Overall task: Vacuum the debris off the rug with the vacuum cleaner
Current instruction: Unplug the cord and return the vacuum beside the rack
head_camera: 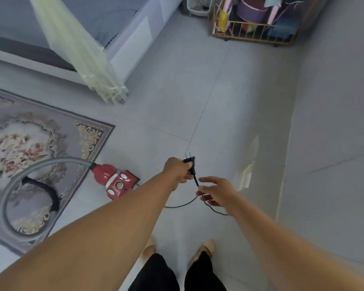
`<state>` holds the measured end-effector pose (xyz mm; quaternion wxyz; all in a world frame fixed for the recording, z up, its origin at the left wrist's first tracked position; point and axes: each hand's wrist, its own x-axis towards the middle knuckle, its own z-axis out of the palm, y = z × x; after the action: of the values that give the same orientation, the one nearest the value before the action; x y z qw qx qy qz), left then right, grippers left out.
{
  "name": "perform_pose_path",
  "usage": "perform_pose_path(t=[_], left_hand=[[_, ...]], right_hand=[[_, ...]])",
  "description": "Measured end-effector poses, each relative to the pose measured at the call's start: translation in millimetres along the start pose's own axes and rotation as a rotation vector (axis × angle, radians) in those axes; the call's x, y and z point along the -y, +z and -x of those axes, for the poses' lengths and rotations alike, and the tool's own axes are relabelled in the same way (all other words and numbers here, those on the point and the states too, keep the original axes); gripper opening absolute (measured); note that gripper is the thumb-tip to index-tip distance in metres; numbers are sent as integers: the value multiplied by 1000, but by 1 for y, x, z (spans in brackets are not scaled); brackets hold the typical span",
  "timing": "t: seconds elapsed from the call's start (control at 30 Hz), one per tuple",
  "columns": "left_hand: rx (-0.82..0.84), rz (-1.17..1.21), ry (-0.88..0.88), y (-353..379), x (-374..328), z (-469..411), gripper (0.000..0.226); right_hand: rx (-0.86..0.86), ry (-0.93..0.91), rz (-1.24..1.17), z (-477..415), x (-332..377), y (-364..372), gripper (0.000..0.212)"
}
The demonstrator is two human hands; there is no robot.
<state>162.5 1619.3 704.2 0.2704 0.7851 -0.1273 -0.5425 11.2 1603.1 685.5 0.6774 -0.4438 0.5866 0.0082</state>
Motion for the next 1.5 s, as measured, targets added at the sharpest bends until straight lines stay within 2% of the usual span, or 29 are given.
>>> perform_pose_path(t=[0.13, 0.37, 0.63, 0.8, 1.1, 1.2, 1.33, 1.5], left_hand=[[-31, 117, -52, -39, 28, -7, 17], [-17, 168, -124, -115, 81, -22, 12], [-26, 161, -220, -209, 160, -54, 28], [-45, 186, -345, -258, 214, -104, 30], [-81, 92, -418, -286, 277, -226, 20], [-105, -48, -337, -297, 302, -278, 15], [-137, -458, -157, -307, 344, -354, 25], [-117, -838, 153, -318, 373, -442, 24]], right_hand=[[81, 7, 96, -12, -2, 55, 21], [78, -6, 167, -24, -10, 144, 14], [97, 20, 311, -54, -27, 261, 19], [164, 58, 355, -100, -46, 327, 27], [87, 66, 534, -224, -80, 377, 32], [46, 109, 564, -267, -101, 397, 36], [-16, 218, 530, -330, -142, 427, 39], [-103, 327, 477, -419, -185, 475, 31]])
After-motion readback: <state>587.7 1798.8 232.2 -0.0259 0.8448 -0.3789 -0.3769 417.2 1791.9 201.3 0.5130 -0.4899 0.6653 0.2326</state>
